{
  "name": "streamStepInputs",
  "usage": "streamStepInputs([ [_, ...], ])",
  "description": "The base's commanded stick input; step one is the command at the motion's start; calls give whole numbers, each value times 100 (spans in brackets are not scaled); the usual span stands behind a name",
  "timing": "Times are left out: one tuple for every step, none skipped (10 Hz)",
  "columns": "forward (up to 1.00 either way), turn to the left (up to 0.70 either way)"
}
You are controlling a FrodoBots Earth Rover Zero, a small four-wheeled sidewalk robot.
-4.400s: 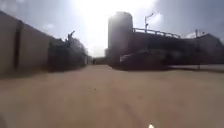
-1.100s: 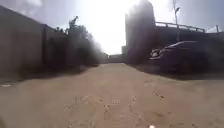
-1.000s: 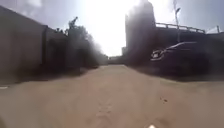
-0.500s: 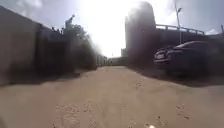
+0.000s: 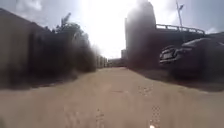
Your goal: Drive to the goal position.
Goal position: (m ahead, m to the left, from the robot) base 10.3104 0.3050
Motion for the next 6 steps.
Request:
streamStepInputs([
  [100, -15],
  [100, -24],
  [100, -21],
  [100, -12],
  [100, -3],
  [100, 0],
])
